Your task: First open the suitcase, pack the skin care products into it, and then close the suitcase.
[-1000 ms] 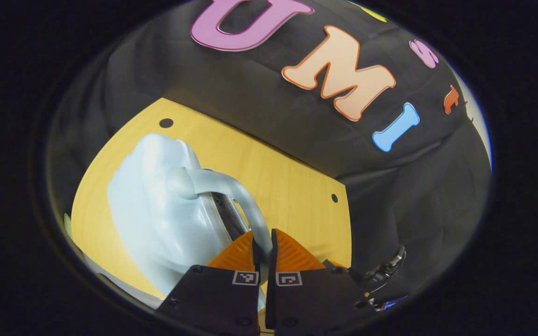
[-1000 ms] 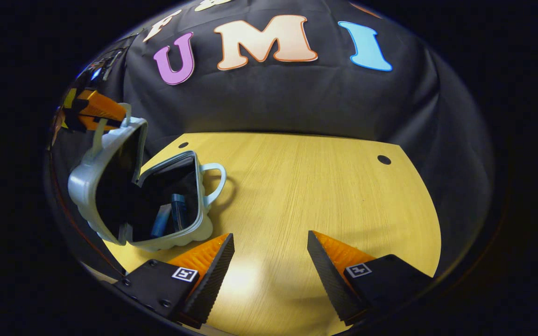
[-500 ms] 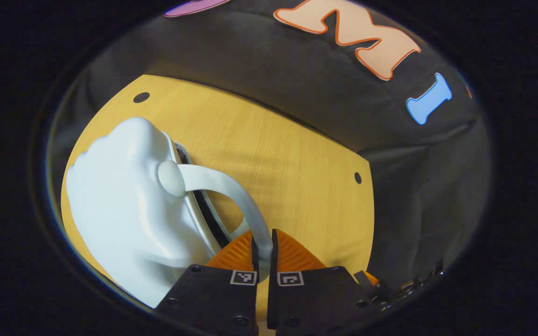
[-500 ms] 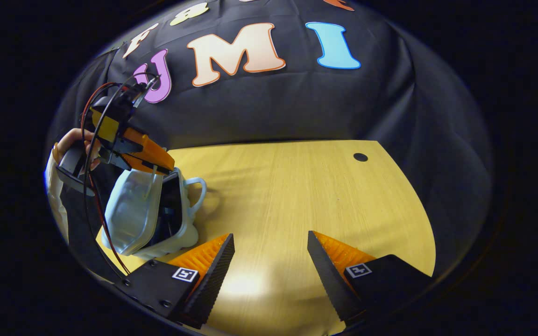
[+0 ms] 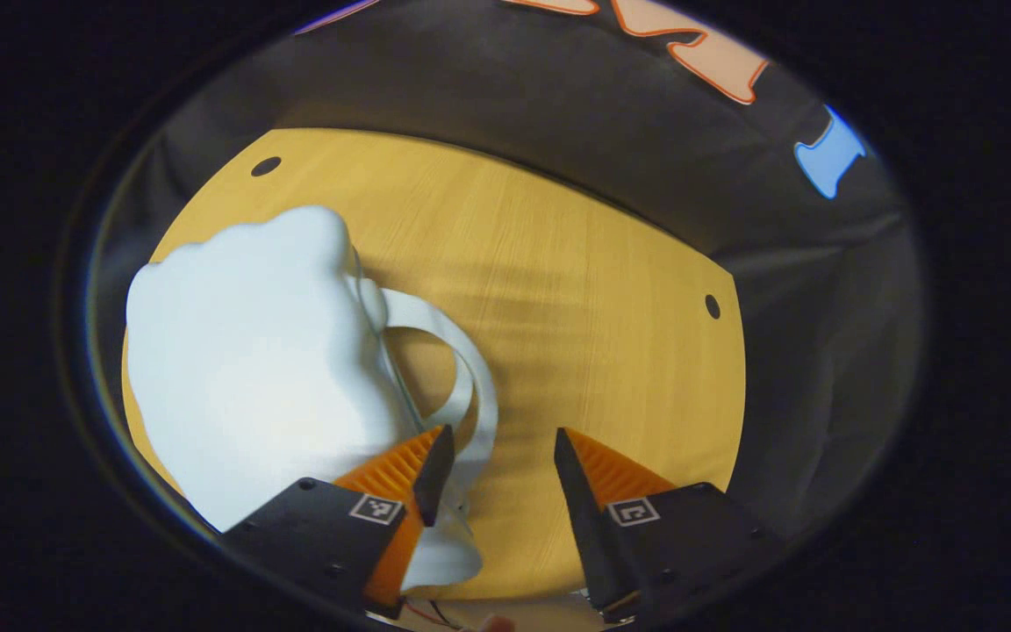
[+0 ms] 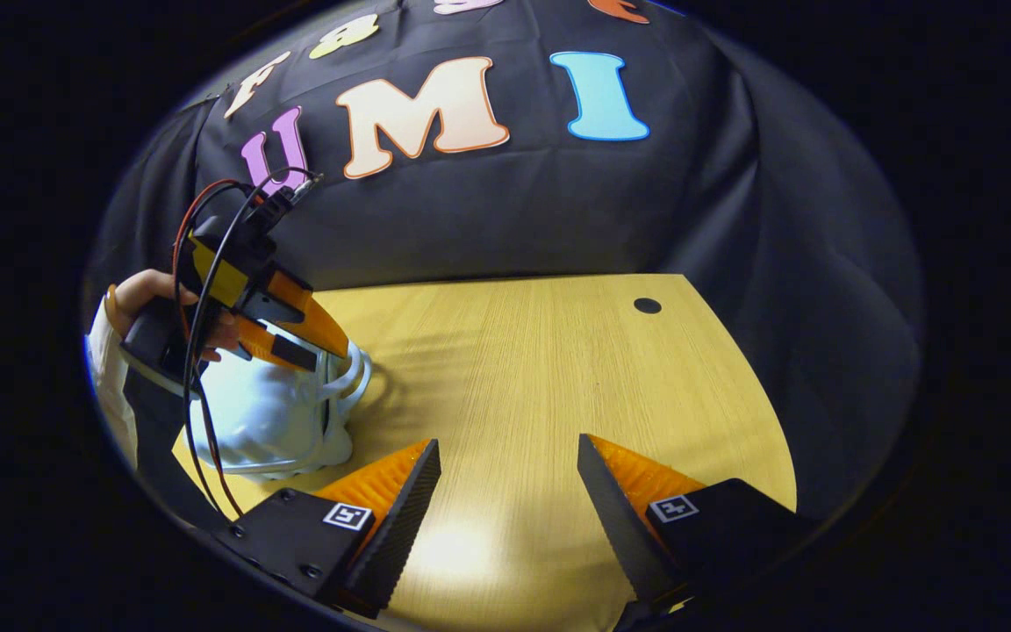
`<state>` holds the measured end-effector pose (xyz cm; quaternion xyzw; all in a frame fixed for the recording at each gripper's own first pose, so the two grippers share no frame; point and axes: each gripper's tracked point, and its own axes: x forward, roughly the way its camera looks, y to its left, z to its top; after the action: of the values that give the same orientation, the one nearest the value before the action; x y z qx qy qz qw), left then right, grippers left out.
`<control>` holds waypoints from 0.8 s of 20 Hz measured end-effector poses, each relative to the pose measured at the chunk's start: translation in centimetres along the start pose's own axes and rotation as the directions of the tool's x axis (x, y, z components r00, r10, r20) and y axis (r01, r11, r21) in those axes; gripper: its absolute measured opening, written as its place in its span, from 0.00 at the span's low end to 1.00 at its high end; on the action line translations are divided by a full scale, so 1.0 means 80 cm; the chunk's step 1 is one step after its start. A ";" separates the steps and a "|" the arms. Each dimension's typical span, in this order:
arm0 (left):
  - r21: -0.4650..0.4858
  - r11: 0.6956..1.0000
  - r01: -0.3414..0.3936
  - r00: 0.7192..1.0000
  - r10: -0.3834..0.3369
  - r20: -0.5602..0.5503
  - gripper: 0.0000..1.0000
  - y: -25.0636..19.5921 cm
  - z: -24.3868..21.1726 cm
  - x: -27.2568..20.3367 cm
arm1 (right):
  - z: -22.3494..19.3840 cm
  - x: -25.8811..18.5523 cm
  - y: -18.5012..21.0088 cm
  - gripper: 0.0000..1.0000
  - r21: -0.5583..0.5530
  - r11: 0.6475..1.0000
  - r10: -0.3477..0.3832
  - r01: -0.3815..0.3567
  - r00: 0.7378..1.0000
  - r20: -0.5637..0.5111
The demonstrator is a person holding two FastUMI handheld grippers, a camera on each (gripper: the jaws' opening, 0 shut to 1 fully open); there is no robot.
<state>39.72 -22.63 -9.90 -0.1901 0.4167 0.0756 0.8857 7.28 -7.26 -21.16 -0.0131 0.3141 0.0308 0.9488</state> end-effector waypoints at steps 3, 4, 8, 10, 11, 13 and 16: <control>0.042 0.999 -0.012 1.000 0.012 0.009 0.82 -0.012 -0.032 -0.019 | 0.007 -0.015 0.003 0.94 0.001 1.000 0.011 -0.011 1.000 0.029; 0.047 0.999 -0.008 1.000 0.008 0.006 0.84 -0.016 -0.044 -0.024 | 0.010 -0.019 0.004 0.94 0.001 1.000 0.013 -0.013 0.999 0.042; 0.106 0.994 -0.018 1.000 0.016 0.023 0.82 -0.027 -0.080 -0.043 | 0.013 -0.037 0.009 0.98 0.014 0.999 0.036 -0.037 0.997 0.063; 0.157 0.987 -0.047 0.998 0.038 0.055 0.93 -0.029 -0.092 -0.054 | 0.013 -0.045 0.008 0.98 0.013 0.999 0.039 -0.040 0.997 0.071; 0.187 0.980 -0.068 0.996 0.056 0.069 0.93 -0.028 -0.097 -0.060 | 0.012 -0.048 0.006 0.98 0.012 0.999 0.039 -0.040 0.996 0.075; 0.226 0.969 -0.100 0.993 0.082 0.088 0.96 -0.025 -0.110 -0.065 | 0.012 -0.054 0.004 0.98 0.014 0.999 0.039 -0.040 0.996 0.082; 0.241 0.967 -0.083 0.995 0.067 0.075 0.96 -0.031 -0.138 -0.068 | 0.015 -0.061 0.005 0.98 0.018 0.999 0.047 -0.049 0.994 0.097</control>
<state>29.16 -29.20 -11.43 -0.0612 0.4004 0.0636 0.9121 4.04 -7.09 -17.26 0.0055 0.2681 0.0512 0.9620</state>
